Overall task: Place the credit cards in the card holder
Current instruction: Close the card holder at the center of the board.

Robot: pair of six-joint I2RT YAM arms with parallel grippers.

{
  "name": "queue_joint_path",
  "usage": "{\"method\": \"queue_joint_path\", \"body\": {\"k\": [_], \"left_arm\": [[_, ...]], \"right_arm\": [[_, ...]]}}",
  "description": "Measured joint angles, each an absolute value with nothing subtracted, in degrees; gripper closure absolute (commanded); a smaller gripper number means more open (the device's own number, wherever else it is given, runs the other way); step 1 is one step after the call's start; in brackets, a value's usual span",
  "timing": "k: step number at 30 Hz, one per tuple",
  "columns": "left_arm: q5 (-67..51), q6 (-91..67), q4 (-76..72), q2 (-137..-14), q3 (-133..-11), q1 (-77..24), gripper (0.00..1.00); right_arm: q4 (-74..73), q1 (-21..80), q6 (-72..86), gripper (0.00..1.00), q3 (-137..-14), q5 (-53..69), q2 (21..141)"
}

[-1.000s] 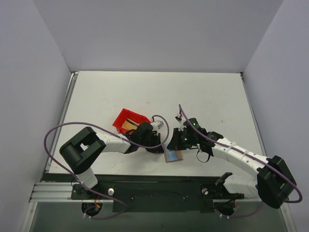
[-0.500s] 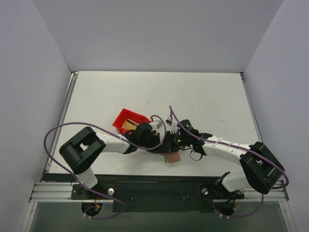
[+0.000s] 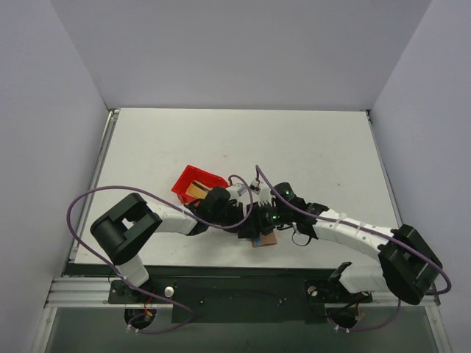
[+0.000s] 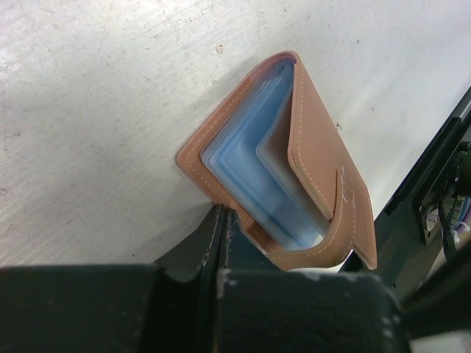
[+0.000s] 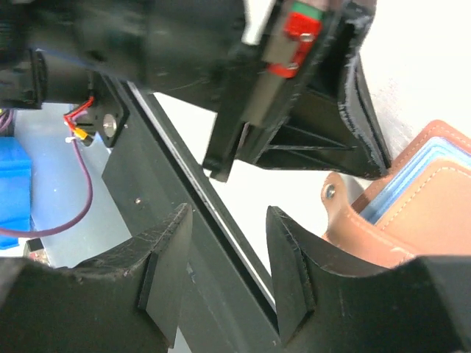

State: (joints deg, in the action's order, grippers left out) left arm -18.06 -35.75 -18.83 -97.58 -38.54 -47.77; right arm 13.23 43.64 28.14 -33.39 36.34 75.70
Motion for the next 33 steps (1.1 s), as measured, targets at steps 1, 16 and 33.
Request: {"method": "queue_joint_path", "body": {"k": [1,16,33], "left_arm": [[-18.06,-35.7,-18.9,-97.6,-38.54,-47.79,1.0],[-18.35,-36.01,-19.53,-97.97,-38.54,-47.77,1.0],[-17.98,-35.99,-18.94,-97.58,-38.54,-47.75,1.0]], "right_arm": [[12.43,43.64,27.79,0.59,-33.39,36.18,74.04],[3.53,41.19,26.35,0.9,-28.62,14.0,50.92],[10.81,37.43,28.67,0.94,-26.65,21.85,73.03]]}}
